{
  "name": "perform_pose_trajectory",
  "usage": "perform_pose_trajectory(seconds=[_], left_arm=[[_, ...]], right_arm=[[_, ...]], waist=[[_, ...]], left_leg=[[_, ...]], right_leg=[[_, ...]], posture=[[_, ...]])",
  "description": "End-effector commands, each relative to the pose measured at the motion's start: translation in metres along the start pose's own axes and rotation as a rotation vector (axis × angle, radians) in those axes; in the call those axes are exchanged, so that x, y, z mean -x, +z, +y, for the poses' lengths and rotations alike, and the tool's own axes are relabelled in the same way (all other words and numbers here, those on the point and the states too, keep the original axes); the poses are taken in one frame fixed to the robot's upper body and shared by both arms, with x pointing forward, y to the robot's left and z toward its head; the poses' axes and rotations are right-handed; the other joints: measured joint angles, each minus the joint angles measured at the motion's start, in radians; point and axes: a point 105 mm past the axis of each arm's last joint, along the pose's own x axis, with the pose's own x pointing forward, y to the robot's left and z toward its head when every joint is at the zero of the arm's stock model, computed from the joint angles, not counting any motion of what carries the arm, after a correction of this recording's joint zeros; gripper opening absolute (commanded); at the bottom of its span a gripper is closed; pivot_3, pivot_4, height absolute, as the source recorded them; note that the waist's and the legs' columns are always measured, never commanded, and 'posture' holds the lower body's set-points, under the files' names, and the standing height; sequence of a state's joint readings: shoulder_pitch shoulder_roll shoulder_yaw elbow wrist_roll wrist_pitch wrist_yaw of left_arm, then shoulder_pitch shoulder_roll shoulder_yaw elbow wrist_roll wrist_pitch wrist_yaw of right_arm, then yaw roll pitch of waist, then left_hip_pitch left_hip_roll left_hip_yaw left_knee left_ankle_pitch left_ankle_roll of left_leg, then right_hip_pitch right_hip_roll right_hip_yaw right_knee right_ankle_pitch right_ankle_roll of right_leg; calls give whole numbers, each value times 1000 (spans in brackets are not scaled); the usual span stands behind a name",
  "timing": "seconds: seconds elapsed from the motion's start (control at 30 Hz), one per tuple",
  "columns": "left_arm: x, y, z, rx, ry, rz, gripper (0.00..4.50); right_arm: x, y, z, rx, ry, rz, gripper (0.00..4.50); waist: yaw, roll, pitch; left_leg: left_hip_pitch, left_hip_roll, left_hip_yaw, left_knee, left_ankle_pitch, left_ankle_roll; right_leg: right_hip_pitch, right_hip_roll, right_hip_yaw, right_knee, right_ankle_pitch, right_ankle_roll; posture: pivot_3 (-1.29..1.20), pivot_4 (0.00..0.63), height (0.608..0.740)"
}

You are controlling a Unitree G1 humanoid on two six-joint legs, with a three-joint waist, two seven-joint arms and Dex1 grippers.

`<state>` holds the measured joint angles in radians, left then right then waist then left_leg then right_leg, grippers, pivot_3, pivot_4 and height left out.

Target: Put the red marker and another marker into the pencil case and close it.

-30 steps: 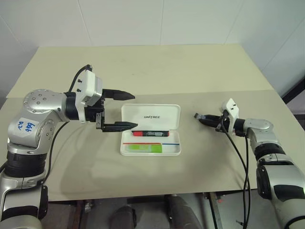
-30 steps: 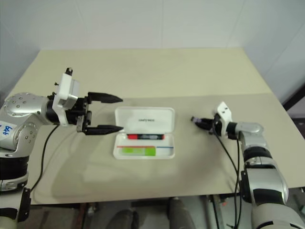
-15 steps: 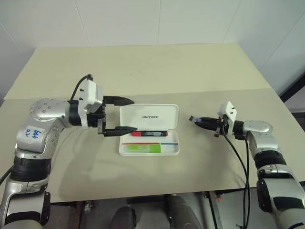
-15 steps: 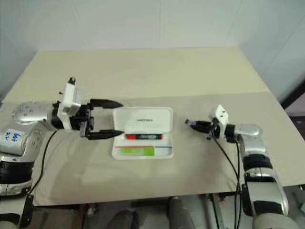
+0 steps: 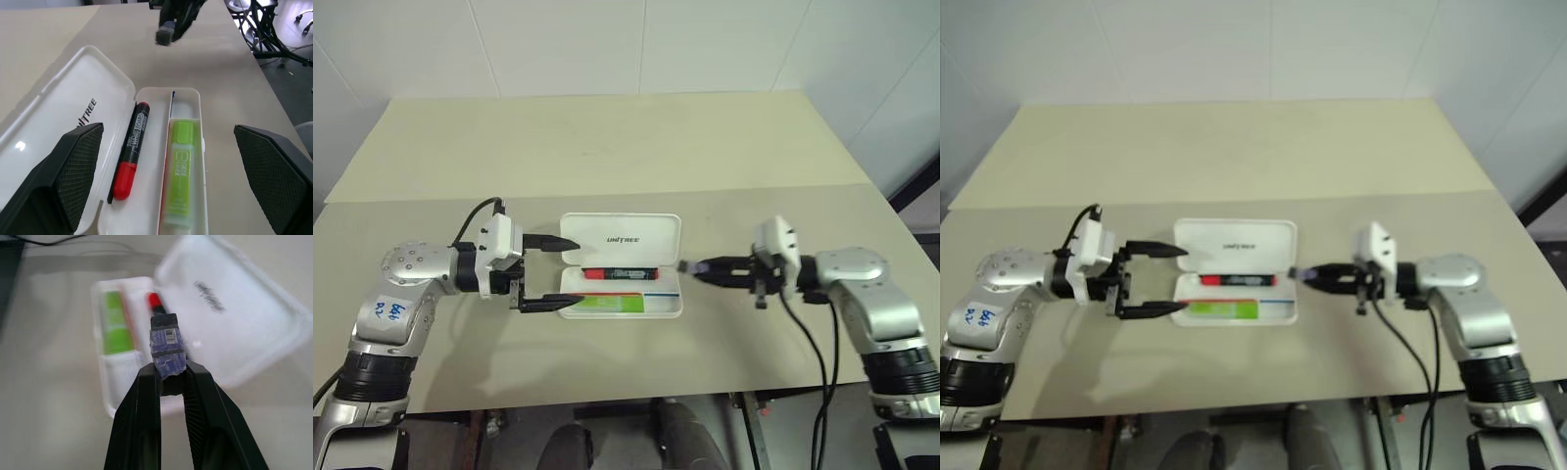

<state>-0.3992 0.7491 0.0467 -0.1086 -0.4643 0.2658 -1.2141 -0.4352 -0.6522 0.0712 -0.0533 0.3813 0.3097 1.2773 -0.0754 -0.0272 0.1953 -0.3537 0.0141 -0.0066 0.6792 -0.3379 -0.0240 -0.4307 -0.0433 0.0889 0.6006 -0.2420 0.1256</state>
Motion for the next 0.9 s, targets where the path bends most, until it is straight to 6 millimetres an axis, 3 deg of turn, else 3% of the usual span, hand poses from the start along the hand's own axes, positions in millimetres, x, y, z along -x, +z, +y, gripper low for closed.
perform_pose_trajectory(seconds=[0.03,0.33,0.9], left_arm=[[-5,6,-2,-45,-12,-9,4500],[-8,6,-5,-39,4,-28,4500],[-7,6,-5,-43,34,-26,4500]], right_arm=[[-15,-10,9,18,65,42,327],[-33,-14,-6,33,74,91,327],[-23,-27,-1,21,109,140,327]], waist=[[1,0,0],[18,0,0],[22,0,0]], left_leg=[[0,0,0,0,0,0],[0,0,0,1,0,0],[-1,0,0,0,0,0]], right_leg=[[0,0,0,0,0,0],[-1,0,-1,0,0,-1],[-2,-1,-1,0,0,-1]], posture=[[0,150,740],[0,150,740],[0,150,740]])
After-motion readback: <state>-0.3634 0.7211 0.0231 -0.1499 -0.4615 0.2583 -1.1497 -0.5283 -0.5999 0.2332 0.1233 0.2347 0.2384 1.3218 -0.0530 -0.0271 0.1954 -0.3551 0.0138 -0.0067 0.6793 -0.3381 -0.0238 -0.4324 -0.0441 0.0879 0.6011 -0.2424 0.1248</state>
